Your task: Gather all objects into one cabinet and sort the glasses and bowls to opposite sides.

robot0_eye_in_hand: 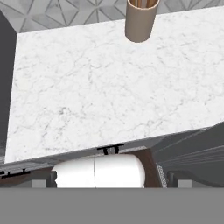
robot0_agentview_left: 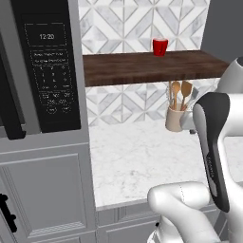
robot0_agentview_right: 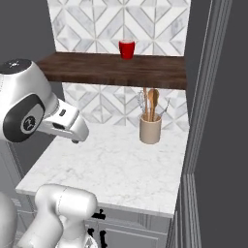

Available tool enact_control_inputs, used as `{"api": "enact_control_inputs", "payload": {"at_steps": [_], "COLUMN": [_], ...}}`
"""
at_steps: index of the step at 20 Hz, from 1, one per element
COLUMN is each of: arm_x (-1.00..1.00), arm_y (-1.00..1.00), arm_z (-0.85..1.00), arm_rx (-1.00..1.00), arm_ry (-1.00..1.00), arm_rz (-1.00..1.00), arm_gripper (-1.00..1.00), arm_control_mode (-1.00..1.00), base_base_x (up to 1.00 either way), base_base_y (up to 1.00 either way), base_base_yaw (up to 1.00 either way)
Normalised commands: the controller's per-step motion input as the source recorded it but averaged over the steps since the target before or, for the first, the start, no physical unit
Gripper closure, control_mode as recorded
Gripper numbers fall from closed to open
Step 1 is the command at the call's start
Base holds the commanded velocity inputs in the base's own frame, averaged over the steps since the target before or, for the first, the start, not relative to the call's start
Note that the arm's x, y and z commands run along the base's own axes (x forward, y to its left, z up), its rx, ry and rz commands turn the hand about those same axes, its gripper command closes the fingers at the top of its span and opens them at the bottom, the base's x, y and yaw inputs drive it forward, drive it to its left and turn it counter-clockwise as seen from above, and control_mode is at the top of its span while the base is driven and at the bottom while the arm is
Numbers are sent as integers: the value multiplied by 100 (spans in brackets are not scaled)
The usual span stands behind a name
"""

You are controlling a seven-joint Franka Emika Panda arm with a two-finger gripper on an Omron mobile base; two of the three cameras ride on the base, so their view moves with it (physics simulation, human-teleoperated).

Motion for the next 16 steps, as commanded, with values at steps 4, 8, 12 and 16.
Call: {"api": "enact_control_inputs", "payload": {"at_steps": [4,8,12,16], "arm_x": [0,-2,-3,0], "arm_y": [0,0,0,0], "arm_z": [1,36,61,60], "arm_rx": [0,0,0,0], "arm_ry": [-2,-23,-33,-33], "arm_rz": [0,0,0,0], "arm_gripper": [-100,-100,-100,-100], "arm_control_mode": [-100,-100,-100,-100], "base_base_x": [9,0,0,0], "base_base_y": [0,0,0,0], "base_base_yaw": [0,0,0,0]}}
